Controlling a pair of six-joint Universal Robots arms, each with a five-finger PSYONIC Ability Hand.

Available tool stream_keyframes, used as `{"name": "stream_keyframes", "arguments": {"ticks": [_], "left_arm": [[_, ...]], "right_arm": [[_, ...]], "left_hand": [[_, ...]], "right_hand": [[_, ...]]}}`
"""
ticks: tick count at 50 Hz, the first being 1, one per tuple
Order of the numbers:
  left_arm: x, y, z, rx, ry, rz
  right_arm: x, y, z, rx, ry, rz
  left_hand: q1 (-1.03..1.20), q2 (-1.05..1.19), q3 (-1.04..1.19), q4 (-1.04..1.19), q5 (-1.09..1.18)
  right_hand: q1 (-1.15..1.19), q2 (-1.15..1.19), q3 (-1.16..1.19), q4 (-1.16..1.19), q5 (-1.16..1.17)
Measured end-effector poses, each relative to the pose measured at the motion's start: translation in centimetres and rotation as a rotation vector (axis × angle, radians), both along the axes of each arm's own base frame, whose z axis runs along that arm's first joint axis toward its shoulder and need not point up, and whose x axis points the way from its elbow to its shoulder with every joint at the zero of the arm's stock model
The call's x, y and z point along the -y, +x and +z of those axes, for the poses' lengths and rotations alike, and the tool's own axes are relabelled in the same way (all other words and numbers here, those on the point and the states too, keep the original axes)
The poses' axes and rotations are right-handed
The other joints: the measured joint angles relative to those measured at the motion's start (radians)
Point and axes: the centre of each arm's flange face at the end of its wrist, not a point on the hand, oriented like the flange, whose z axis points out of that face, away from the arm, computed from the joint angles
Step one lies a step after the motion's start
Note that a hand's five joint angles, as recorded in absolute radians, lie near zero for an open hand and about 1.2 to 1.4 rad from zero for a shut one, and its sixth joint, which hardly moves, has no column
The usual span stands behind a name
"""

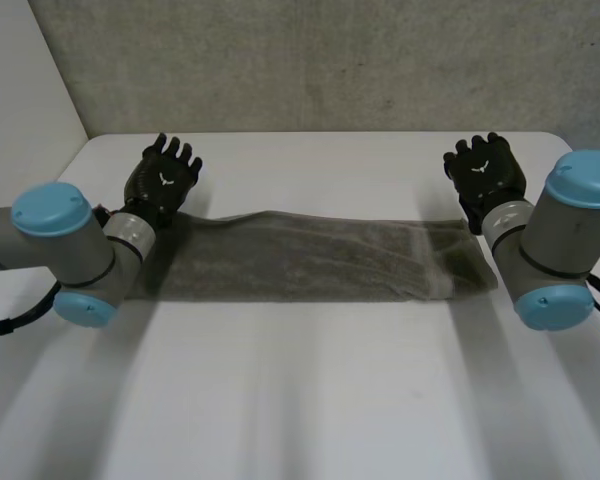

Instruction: Fold the towel.

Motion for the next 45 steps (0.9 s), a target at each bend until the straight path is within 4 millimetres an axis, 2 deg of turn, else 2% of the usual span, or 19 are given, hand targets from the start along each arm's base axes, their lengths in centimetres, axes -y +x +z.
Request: {"name": "stream_keyframes", "arguments": {"ticks": [5, 10, 15, 18, 22, 26, 34, 40, 45], "left_arm": [[-0.5, 0.4, 1.8, -0.026, 0.008, -0.02], [-1.1, 1.0, 3.6, -0.089, 0.061, -0.066], [0.2, 2.5, 4.4, -0.121, 0.077, -0.061], [1.7, 4.1, 3.9, -0.124, 0.097, -0.031], [3.7, 5.9, 2.1, -0.122, 0.162, 0.013], [4.7, 6.5, 0.2, -0.121, 0.227, 0.033], [4.6, 6.0, -1.1, -0.121, 0.272, 0.027], [4.2, 5.3, -1.0, -0.157, 0.29, 0.008], [4.1, 4.8, -0.8, -0.202, 0.308, -0.002]], "right_arm": [[-1.0, -0.6, 1.6, 0.002, -0.003, -0.001], [-2.9, -1.0, 3.4, 0.008, 0.012, 0.022], [-4.9, -1.1, 3.8, 0.018, 0.074, 0.061], [-6.0, -1.2, 3.4, 0.036, 0.128, 0.076], [-6.9, -1.3, 2.6, 0.07, 0.194, 0.084], [-7.4, -1.3, 2.0, 0.089, 0.226, 0.084], [-7.4, -1.5, 1.6, 0.096, 0.235, 0.077], [-7.4, -1.4, 1.5, 0.102, 0.236, 0.076], [-7.3, -1.5, 1.3, 0.11, 0.241, 0.072]], "left_hand": [[0.0, -0.002, -0.004, -0.002, 0.0], [-0.001, -0.003, -0.004, -0.002, 0.0], [-0.001, -0.003, -0.004, -0.002, 0.0], [-0.001, -0.003, -0.004, -0.002, 0.0], [-0.001, -0.003, -0.004, -0.002, 0.0], [-0.001, -0.003, -0.004, -0.002, -0.001], [-0.001, -0.003, -0.004, -0.002, -0.001], [0.115, 0.118, 0.117, 0.118, 0.086], [0.051, 0.051, 0.053, 0.056, 0.018]], "right_hand": [[0.0, 0.0, 0.0, 0.0, 0.0], [0.0, 0.0, 0.0, 0.0, 0.0], [0.0, 0.0, 0.0, 0.0, 0.0], [0.0, 0.0, 0.0, 0.0, 0.0], [0.0, 0.0, 0.0, 0.0, 0.0], [0.0, 0.0, 0.0, 0.0, 0.0], [0.0, 0.0, 0.0, 0.0, 0.0], [0.0, 0.0, 0.0, 0.0, 0.0], [0.0, 0.0, 0.0, 0.0, 0.0]]}}
